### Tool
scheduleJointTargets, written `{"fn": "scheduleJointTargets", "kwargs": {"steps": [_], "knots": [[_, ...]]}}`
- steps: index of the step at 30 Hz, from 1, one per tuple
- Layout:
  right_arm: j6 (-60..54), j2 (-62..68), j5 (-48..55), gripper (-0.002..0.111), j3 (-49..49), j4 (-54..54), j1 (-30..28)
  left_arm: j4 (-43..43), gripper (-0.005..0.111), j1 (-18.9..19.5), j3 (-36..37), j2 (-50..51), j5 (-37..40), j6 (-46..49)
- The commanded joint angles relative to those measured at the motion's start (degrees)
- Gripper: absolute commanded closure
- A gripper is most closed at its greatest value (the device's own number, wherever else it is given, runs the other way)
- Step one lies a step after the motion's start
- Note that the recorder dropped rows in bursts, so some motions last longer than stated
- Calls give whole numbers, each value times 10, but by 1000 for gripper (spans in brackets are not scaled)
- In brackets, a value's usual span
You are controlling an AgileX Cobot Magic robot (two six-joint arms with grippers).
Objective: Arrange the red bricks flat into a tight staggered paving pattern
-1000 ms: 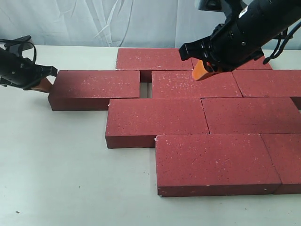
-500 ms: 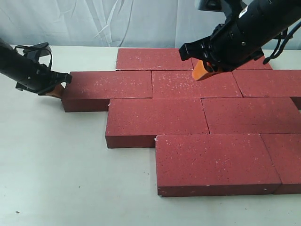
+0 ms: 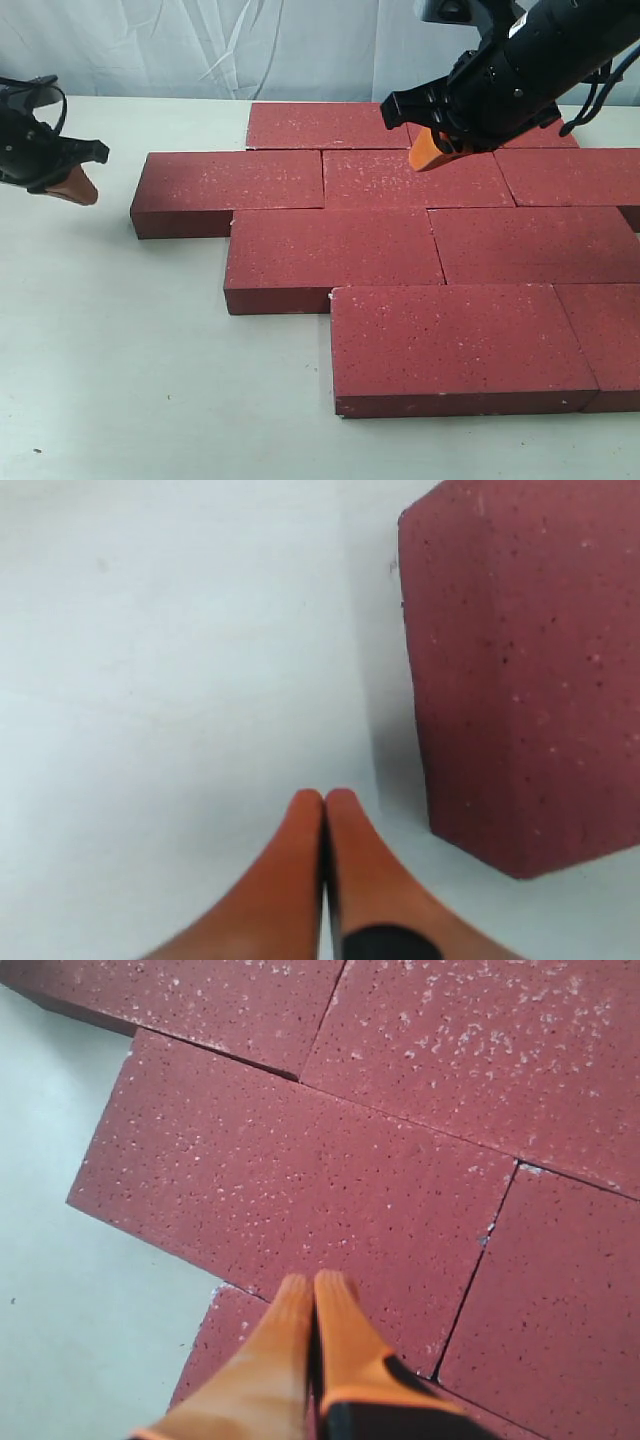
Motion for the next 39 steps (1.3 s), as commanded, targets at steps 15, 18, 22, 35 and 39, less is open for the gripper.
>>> {"fn": "scheduleJointTargets", "kwargs": {"steps": [15,18,22,35,39], "knots": [[-3,-4,-5,109,2,-1,-1,114,107,-57,108,-296,73,-132],[-3,-4,-5,109,2,-1,-1,122,107,-62,143,-363,76,-147],[-3,-4,-8,109,2,-7,-1,147,107,-62,185,-458,76,-174],[120,-74,-13,109,103,-120,-2,213,107,-62,298,-690,42,-198],[144,-133,-19,109,157,-144,-2,211,107,-62,314,-732,44,-198]]}}
